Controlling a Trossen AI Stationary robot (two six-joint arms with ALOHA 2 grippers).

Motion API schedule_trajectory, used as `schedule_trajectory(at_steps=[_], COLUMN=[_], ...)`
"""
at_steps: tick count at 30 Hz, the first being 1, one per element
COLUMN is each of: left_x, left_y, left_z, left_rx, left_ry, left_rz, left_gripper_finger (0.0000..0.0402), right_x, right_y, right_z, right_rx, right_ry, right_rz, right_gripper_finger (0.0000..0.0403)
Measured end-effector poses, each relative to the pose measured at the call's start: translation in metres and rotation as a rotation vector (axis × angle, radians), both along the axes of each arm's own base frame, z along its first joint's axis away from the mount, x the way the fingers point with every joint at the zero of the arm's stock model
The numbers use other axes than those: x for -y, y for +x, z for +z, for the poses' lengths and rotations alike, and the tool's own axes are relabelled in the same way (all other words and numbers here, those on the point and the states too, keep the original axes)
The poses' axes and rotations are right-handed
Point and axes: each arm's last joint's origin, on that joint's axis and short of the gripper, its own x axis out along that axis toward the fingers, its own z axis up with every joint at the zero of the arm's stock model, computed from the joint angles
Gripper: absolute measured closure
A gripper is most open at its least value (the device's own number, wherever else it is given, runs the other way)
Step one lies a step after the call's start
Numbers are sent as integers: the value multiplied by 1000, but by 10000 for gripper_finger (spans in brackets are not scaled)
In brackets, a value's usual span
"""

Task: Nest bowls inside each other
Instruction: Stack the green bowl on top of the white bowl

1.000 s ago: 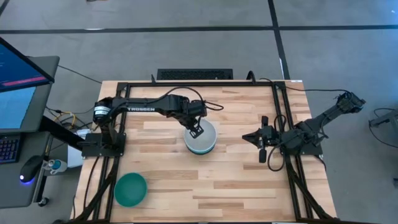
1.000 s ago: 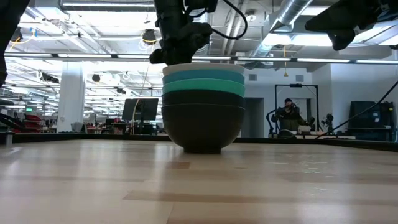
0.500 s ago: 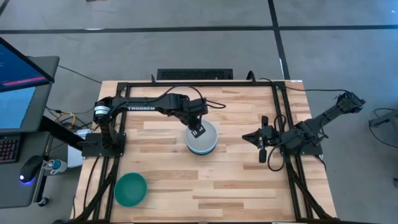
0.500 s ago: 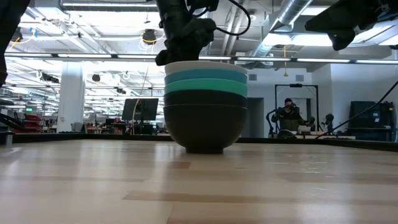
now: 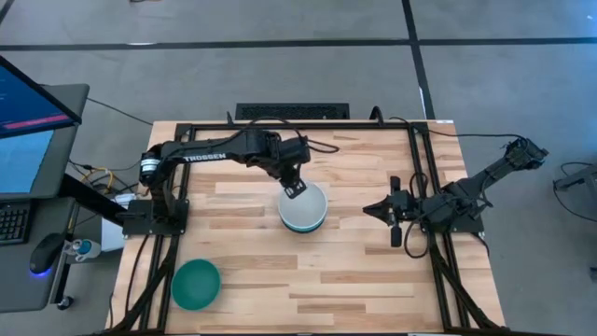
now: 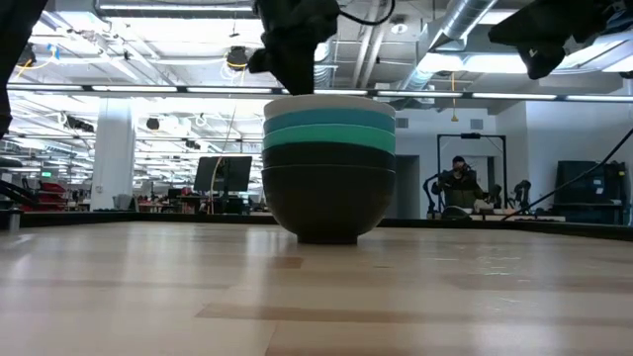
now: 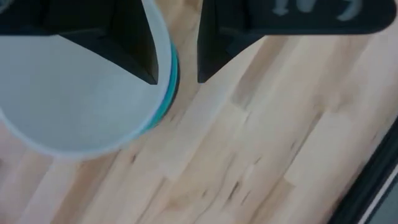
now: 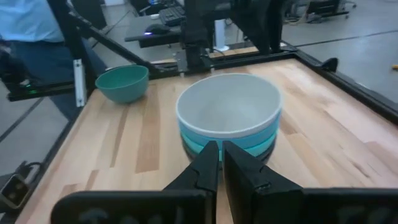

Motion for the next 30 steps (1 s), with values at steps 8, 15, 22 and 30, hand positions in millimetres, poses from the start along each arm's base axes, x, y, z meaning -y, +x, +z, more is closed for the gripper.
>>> schedule_trajectory(at_steps=[8, 15, 22, 30], left_x=[30, 71, 115, 159], left_y=[-15, -37, -73, -120], left_z=[19, 43, 58, 25], left_rx=[-72, -3, 105, 158], left_ry=[-7, 115, 209, 119], left_rz=[-4, 79, 222, 361], left_gripper_finger=[298, 298, 298, 298], right_x=[-1, -1, -6, -24], right_y=[0, 2, 8, 35], right_z=[0, 6, 12, 20], right_rx=[-4, 53, 127, 63], right_ry=[5, 34, 17, -6], right_rz=[19, 22, 71, 125], right_gripper_finger=[359, 359, 359, 359])
